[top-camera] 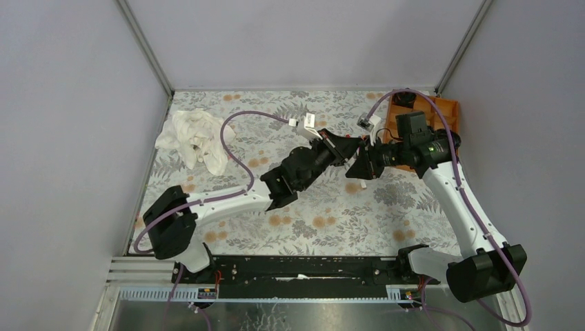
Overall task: Insert the pens into the pen caps
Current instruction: Place the pen at the center of the board.
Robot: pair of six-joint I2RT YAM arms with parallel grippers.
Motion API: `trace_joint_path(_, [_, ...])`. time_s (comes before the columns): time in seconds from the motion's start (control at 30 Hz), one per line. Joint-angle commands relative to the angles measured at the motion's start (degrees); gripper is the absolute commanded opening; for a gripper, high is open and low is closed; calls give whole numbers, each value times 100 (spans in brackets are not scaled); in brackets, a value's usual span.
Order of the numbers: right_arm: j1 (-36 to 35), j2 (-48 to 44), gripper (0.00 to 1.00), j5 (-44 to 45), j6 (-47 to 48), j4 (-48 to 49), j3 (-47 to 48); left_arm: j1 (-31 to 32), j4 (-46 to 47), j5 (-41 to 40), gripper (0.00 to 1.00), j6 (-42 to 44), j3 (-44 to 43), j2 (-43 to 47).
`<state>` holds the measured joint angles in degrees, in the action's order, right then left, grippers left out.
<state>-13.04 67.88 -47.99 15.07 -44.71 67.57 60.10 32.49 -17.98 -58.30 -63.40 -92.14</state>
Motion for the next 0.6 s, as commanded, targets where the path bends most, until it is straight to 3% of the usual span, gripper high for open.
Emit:
trace_joint_path(0.0, [124,-73,0,-958,-74,3012,203,627,-1602,1844,1,-15,520,118])
trace_joint_path(0.3, [126,-206,0,-2296,-160,3308,-476,90,-1752,1604,51,408,355,954])
trace_joint_path(0.57, [135,-161,0,-2959,105,3231,-649,-41,-1296,1216,70,827,971,1944])
